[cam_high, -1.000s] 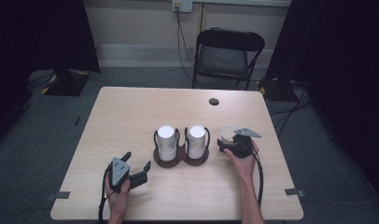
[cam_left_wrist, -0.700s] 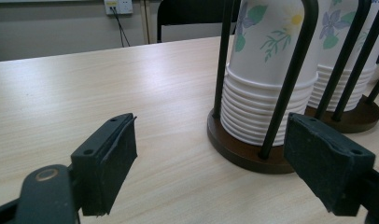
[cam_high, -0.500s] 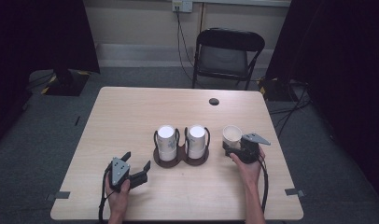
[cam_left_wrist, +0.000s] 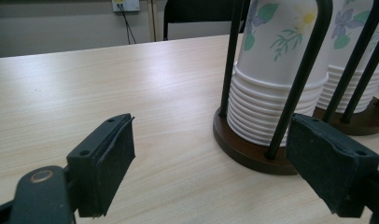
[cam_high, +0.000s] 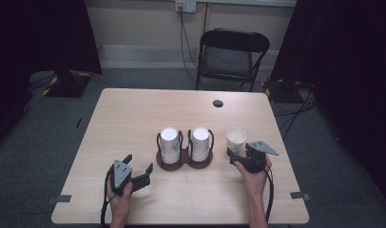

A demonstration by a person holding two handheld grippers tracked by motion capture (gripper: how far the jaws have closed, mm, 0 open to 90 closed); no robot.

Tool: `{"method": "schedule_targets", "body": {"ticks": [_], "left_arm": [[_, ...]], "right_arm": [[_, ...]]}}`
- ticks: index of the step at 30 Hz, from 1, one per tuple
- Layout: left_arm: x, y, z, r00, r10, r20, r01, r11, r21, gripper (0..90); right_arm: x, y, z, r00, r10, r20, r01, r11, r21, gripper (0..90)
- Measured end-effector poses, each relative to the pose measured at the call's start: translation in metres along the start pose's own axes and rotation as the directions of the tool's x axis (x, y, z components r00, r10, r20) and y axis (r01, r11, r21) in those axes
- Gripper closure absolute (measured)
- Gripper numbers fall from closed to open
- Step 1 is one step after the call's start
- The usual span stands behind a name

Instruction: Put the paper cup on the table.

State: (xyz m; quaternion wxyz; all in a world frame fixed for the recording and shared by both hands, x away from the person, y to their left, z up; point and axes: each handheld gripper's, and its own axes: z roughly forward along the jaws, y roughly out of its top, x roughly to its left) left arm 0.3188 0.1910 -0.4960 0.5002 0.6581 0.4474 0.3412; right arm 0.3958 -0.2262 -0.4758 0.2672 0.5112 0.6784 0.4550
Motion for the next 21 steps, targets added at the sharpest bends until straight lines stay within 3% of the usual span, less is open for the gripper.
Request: {"method": "schedule_targets", "body": {"ticks": [21], "left_arm": [[0.002,-0.001,-0.004,0.9991,-0.038,-0.019,0.037,0.9992,-0.011,15.8]], "right_arm": [[0.039,-0.014,-0.043,0.9987,-0.033,-0.039,0.028,0.992,-0.125,15.7]]}}
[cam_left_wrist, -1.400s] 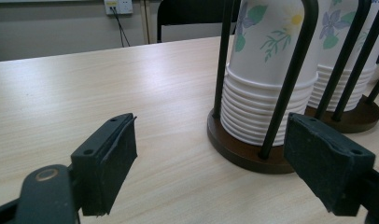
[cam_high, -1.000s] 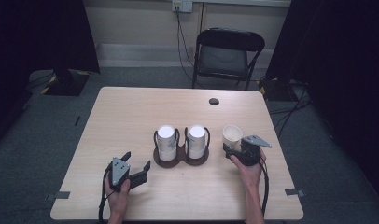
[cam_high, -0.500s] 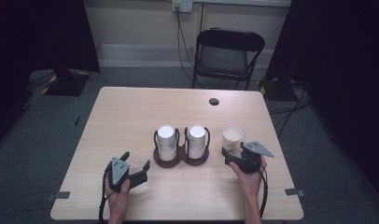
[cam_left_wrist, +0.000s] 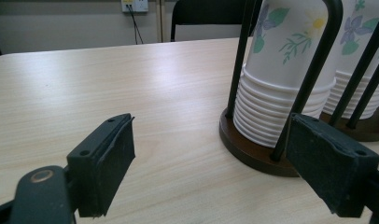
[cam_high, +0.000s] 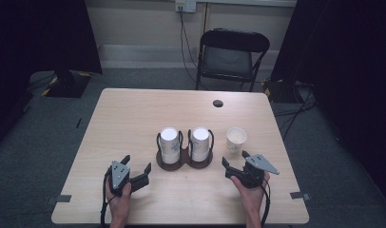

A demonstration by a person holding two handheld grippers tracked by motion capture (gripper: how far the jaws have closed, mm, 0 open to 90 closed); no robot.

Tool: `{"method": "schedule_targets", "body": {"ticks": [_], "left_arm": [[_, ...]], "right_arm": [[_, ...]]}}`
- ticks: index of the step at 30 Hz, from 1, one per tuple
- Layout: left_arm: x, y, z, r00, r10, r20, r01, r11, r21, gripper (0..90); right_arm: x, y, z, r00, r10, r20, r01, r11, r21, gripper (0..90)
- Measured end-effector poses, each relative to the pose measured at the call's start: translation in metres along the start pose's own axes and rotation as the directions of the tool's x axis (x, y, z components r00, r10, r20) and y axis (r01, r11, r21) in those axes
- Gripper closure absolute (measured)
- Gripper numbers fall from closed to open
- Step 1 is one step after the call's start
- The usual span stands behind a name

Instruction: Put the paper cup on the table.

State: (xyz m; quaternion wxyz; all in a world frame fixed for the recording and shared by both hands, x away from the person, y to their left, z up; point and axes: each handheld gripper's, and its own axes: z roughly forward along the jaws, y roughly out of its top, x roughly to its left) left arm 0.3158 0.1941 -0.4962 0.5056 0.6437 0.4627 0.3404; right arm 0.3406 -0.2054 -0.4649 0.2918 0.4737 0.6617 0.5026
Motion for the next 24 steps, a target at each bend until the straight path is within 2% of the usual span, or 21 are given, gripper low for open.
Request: {"method": "schedule_targets", "body": {"ticks": [6,8,13,15,19,24], "left_arm": [[0.0,0.0,0.0,1.0,0.002,0.002,-0.002,1.0,0.003,15.8],[0.0,0.0,0.0,1.0,-0.001,0.006,0.001,1.0,0.001,15.8],[0.001,0.0,-0.001,1.0,-0.003,0.004,0.004,1.0,-0.001,15.8],[0.001,0.0,-0.001,1.0,-0.004,0.004,0.004,1.0,-0.008,15.8],[0.001,0.0,-0.001,0.9999,-0.01,0.006,0.01,0.9999,-0.009,15.8],[0.002,-0.001,-0.002,0.9998,-0.016,0.014,0.017,0.9996,-0.021,15.8]], "right_arm": [[0.01,-0.01,-0.012,1.0,0.003,-0.001,-0.003,1.0,-0.023,15.8],[0.011,-0.013,-0.016,0.9995,0.026,-0.016,-0.026,0.999,-0.027,15.8],[0.018,-0.02,-0.022,0.9996,0.029,-0.004,-0.029,0.998,-0.048,15.8],[0.021,-0.025,-0.02,0.9997,0.024,-0.002,-0.024,0.998,-0.059,15.8],[0.027,-0.034,-0.014,0.9999,0.013,-0.008,-0.013,0.999,-0.03,15.8],[0.029,-0.038,-0.012,1.0,0.007,0.001,-0.007,0.999,-0.033,16.0]]}}
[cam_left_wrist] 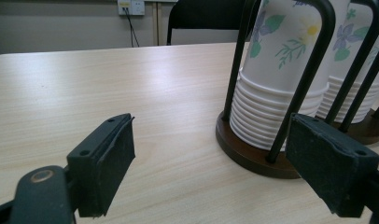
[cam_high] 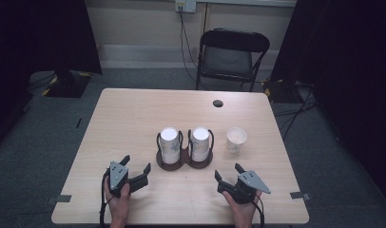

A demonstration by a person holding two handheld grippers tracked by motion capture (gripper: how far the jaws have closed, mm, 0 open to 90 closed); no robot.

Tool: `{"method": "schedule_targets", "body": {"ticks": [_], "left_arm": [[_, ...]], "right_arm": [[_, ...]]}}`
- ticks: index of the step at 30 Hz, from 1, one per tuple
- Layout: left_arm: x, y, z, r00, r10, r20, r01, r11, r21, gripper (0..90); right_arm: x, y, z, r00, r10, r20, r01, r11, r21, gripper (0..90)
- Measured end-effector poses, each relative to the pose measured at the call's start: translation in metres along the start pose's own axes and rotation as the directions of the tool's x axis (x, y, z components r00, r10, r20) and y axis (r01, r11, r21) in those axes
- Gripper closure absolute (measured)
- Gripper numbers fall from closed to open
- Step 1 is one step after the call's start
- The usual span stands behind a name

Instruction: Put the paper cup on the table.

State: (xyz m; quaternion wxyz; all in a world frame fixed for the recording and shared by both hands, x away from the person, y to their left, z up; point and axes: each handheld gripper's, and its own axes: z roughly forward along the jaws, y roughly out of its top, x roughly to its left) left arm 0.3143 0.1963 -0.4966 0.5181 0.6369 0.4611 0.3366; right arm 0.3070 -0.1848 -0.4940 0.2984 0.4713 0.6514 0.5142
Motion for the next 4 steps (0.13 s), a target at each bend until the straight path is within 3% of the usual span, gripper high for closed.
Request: {"method": "schedule_targets", "body": {"ticks": [4], "left_arm": [[0.0001,0.0,0.0,1.0,-0.001,0.001,0.001,1.0,0.0,15.8]], "right_arm": [[-0.0011,-0.0007,-0.0014,1.0,0.006,0.005,-0.006,1.0,-0.013,16.0]]}}
